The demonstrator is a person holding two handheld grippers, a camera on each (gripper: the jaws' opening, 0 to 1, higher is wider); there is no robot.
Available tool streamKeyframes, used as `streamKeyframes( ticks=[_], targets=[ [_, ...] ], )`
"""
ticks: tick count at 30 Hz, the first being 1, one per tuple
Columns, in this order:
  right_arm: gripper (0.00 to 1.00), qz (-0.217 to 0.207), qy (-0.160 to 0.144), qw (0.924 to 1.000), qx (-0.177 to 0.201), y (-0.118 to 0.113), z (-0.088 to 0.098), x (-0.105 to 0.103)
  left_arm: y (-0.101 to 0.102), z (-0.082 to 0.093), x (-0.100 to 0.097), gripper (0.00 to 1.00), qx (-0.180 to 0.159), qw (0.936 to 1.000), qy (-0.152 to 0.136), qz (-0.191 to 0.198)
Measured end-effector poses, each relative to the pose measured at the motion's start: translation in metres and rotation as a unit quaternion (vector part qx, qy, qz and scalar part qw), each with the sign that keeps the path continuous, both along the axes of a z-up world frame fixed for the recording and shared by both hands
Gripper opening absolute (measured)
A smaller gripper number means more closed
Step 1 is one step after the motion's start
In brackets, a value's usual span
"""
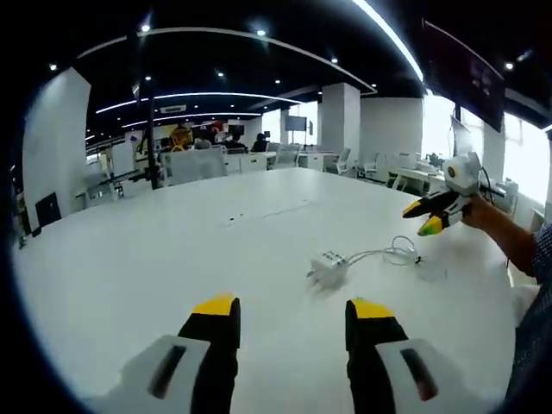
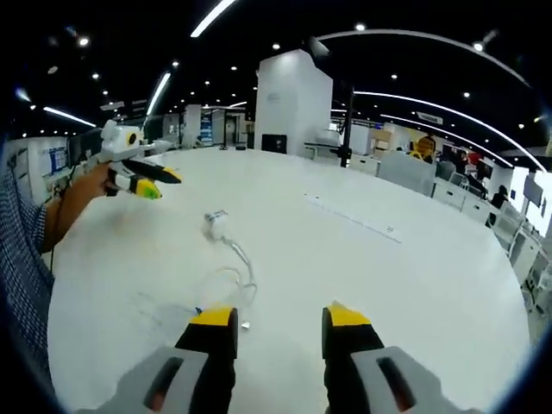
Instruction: Plug the desk Type‑C cable into the charger adapter.
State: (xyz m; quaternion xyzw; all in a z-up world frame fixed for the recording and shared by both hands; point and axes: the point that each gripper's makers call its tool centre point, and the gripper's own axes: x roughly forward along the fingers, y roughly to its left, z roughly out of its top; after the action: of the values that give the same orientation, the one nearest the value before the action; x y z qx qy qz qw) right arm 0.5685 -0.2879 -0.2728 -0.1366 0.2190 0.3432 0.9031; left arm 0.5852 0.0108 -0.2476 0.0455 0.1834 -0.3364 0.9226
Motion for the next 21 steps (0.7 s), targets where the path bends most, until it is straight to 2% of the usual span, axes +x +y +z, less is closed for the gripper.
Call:
streamKeyframes(
  ticks=[6,8,15,19,21],
  targets=[
    [0.40,-0.025,0.006,0.9993,0.026,-0.009,0.008,-0.027,0.014,-0.003,-0.012,0.48,0.009,0.9996,0.001,0.028],
    [0.39,-0.040,0.004,0.9987,0.031,-0.011,0.015,-0.042,0.022,-0.005,-0.020,0.48,0.026,0.9987,0.001,0.044],
    [0.37,-0.060,-0.006,0.9975,0.036,-0.007,0.023,-0.071,0.018,0.009,-0.047,0.48,0.007,0.9981,-0.008,0.061],
    [0.37,-0.068,-0.006,0.9969,0.038,-0.003,0.021,-0.087,0.022,0.011,-0.062,0.48,0.007,0.9967,-0.006,0.081],
    [0.37,-0.071,-0.006,0.9967,0.039,0.000,0.021,-0.093,0.025,0.012,-0.069,0.48,-0.008,0.9957,-0.002,0.093]
  ],
)
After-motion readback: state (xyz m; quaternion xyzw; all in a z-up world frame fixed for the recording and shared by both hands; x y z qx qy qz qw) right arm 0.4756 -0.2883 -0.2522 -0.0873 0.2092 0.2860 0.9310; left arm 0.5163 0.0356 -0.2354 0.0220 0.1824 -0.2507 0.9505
